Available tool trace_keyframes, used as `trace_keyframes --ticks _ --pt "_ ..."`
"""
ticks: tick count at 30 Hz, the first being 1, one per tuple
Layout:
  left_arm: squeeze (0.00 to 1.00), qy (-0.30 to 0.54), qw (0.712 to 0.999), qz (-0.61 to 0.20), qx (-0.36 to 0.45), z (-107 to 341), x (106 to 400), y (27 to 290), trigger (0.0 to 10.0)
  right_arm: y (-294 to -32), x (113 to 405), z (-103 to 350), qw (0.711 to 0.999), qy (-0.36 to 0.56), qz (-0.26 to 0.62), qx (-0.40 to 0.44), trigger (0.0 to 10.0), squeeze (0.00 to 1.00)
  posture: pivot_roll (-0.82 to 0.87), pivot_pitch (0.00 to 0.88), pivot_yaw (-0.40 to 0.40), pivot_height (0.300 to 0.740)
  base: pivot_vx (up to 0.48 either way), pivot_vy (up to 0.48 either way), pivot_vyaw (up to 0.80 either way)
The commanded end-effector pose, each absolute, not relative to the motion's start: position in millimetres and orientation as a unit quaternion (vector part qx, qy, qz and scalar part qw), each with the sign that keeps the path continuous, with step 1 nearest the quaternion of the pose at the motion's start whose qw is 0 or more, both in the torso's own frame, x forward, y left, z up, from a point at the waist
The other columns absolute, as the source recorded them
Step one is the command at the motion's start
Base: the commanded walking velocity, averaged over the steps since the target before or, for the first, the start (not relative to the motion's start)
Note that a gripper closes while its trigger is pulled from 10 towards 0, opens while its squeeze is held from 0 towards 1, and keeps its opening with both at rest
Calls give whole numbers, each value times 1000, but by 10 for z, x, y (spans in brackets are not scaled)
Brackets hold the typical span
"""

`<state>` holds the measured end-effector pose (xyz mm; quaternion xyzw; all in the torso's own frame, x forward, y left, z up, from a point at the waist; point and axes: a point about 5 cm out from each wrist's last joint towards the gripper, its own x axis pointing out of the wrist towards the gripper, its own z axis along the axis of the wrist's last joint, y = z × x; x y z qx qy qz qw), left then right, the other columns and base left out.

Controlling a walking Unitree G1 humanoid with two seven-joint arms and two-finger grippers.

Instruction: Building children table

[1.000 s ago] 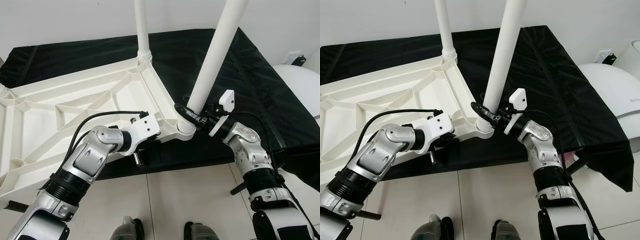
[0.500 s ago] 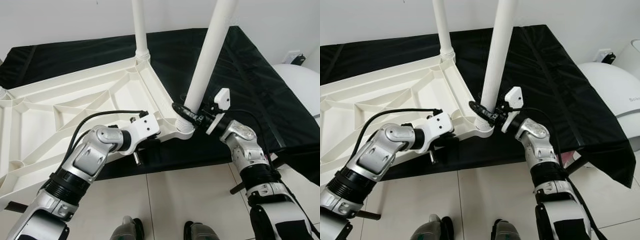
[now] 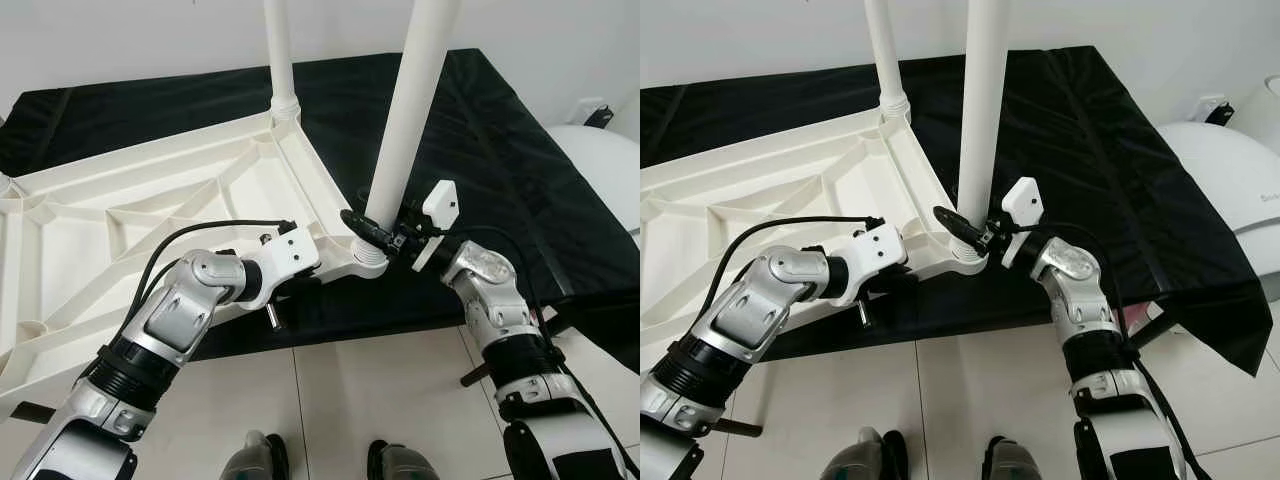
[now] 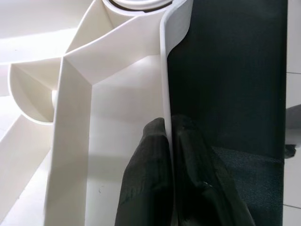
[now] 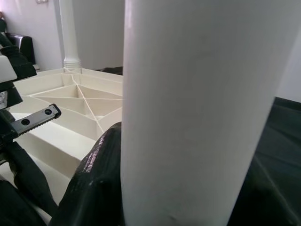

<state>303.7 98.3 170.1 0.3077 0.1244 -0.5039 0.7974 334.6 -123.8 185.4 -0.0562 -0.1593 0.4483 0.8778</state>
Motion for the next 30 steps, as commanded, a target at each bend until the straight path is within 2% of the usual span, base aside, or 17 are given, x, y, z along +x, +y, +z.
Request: trace_keyframes --ticks 1,19,30 --pt "0 98 808 -479 328 1854 3081 1035 10000 -1213 3297 1692 877 -130 460 -54 10000 0 -100 171 62 740 0 0 0" --pt "0 98 807 -482 328 1864 3076 1032 10000 -1229 3205 1572 876 -110 466 -58 10000 0 -101 173 63 740 0 0 0" --pt "0 97 807 -482 328 1867 3068 1020 10000 -1057 3251 1631 865 -105 485 -76 10000 0 -98 165 58 740 0 0 0"
